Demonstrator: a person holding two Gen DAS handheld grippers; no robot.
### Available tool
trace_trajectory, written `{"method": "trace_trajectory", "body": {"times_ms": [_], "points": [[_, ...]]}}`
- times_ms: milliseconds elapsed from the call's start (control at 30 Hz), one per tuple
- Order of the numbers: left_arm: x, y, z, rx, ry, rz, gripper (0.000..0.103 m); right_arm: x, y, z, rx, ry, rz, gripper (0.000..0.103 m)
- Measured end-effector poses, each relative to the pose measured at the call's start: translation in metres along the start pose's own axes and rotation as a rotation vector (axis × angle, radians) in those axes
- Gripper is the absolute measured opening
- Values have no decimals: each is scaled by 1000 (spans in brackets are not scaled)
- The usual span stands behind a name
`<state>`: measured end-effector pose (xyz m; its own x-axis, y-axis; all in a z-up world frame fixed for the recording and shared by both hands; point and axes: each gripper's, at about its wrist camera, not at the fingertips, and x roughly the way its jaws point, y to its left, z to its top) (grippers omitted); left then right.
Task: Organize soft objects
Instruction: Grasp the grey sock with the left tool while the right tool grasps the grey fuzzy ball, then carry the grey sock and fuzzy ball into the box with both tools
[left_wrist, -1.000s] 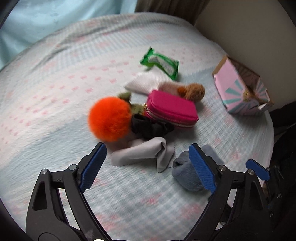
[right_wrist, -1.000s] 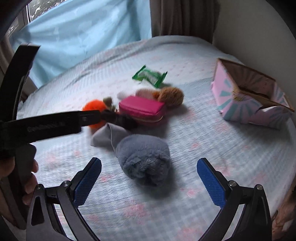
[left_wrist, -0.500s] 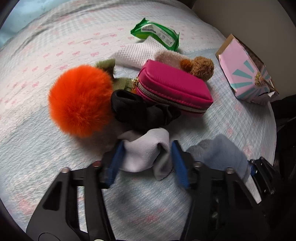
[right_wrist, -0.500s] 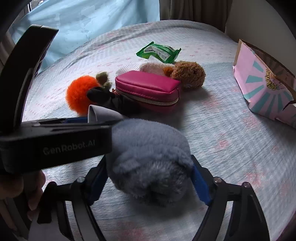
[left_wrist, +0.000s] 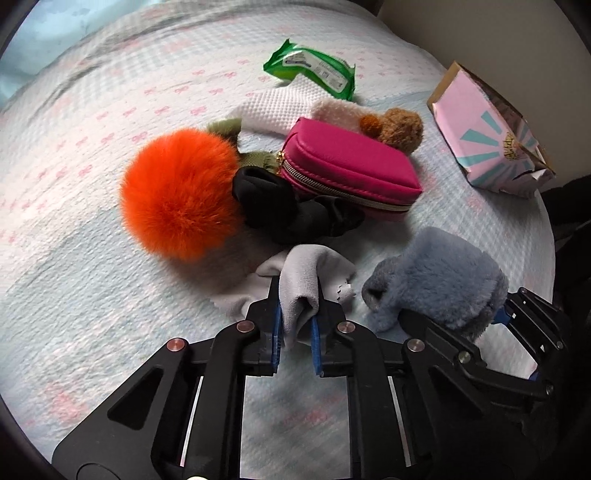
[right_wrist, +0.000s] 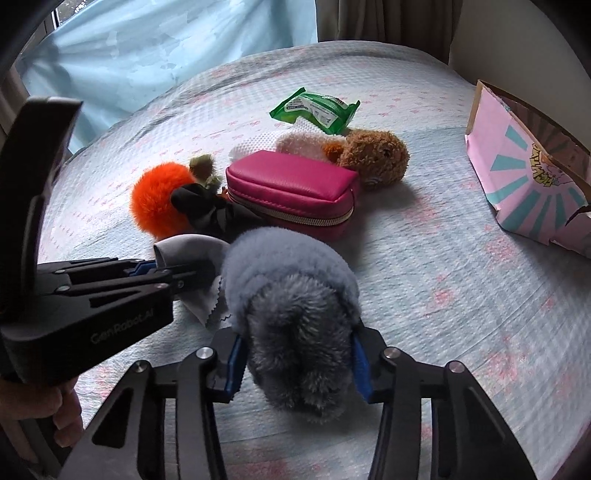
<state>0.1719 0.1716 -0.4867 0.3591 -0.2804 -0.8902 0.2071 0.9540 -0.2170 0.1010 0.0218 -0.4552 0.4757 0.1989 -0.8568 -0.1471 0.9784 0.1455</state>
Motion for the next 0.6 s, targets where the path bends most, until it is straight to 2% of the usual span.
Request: {"method": "trace_trajectory", "body": {"times_ms": [300,600], "points": [[-40,4,8,-38,-30,14,10,-39,8,10,25,-33,1,43],[-118,-3,30,-47,-99,53,10,-112,13,40,42,-107,-2,43]]}}
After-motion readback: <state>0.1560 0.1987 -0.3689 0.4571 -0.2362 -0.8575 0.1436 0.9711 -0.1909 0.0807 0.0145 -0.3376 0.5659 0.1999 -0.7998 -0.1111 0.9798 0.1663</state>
